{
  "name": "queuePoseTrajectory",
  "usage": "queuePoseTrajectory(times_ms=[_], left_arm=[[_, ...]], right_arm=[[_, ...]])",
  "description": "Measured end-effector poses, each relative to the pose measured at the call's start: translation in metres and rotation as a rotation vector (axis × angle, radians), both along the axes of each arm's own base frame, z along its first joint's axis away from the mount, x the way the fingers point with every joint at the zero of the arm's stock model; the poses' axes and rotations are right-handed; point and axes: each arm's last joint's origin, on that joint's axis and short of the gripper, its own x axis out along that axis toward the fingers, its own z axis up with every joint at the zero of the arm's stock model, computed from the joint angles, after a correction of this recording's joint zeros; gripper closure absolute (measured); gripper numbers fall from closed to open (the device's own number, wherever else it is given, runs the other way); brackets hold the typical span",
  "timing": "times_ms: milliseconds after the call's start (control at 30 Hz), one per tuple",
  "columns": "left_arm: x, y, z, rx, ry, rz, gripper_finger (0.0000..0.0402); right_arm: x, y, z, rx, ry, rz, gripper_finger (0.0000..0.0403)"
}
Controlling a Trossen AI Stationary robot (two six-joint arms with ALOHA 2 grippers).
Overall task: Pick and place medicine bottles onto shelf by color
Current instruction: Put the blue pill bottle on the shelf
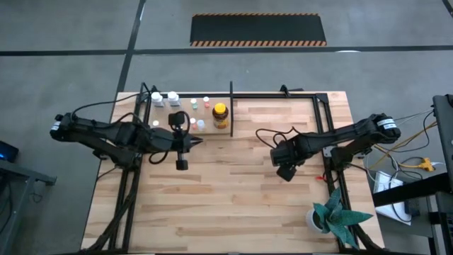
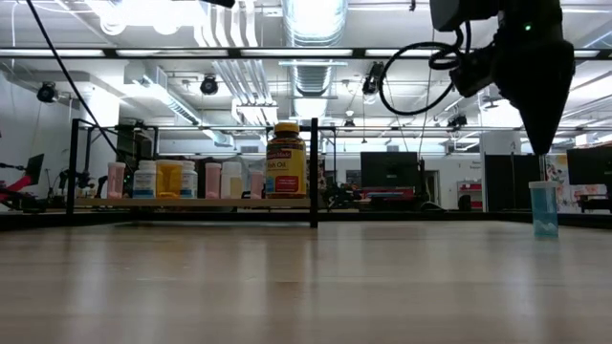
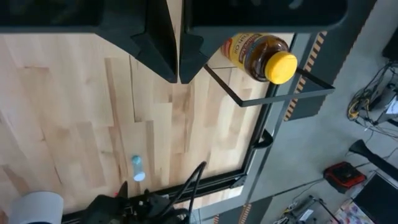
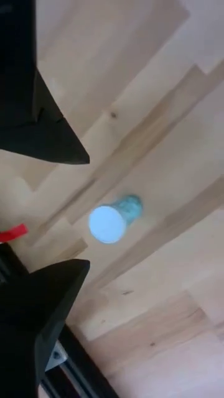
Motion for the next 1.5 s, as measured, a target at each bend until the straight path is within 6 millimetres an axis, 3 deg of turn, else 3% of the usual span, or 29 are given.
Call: queuePoseTrajectory(times_ms=[267,600,1067,1300,1500], left_arm=[[0.0,0.0,0.0,0.0,0.0,0.0,0.0402],[0.001,0.0,0.001,-0.003,-0.013,0.0,0.0402],[0.001,0.0,0.002,-0.005,-0.021,0.0,0.0402],[0.001,0.0,0.002,-0.005,-0.022,0.001,0.0402],[0.001,0.0,0.002,-0.026,-0.028,0.01,0.0402]], right_arm=[[-0.006,-0.002,-0.026,-0.016,0.001,0.0,0.0141],[-0.009,-0.003,-0.042,-0.039,-0.022,0.003,0.0182],[-0.008,-0.003,-0.044,-0.037,-0.035,0.003,0.0292],[-0.005,-0.002,-0.043,-0.03,-0.07,-0.001,0.028],[0.02,0.001,-0.031,0.0,-0.288,0.048,0.0272]])
